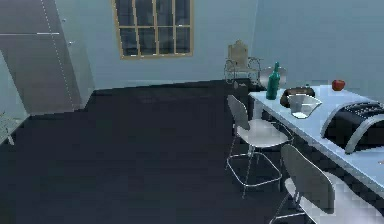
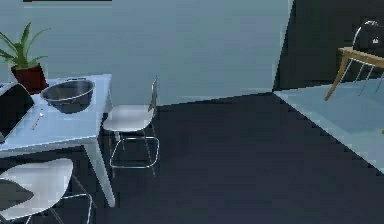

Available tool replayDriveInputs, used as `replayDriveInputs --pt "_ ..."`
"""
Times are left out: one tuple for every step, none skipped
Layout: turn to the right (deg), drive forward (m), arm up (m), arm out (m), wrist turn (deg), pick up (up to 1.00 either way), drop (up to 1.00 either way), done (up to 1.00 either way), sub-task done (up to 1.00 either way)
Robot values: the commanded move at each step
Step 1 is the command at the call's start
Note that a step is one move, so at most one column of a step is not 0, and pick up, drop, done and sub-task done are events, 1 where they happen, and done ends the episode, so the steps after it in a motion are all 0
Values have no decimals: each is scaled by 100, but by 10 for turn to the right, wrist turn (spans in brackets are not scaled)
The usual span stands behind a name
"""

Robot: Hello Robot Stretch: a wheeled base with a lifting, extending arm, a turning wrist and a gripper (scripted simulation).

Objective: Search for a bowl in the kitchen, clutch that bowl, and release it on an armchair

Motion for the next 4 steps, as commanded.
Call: replayDriveInputs --pt "-30 0 0 0 0 0 0 0 0" --pt "0 45 0 0 0 0 0 0 0" --pt "-420 0 0 0 0 0 0 0 0" --pt "450 0 0 0 0 0 0 0 0"
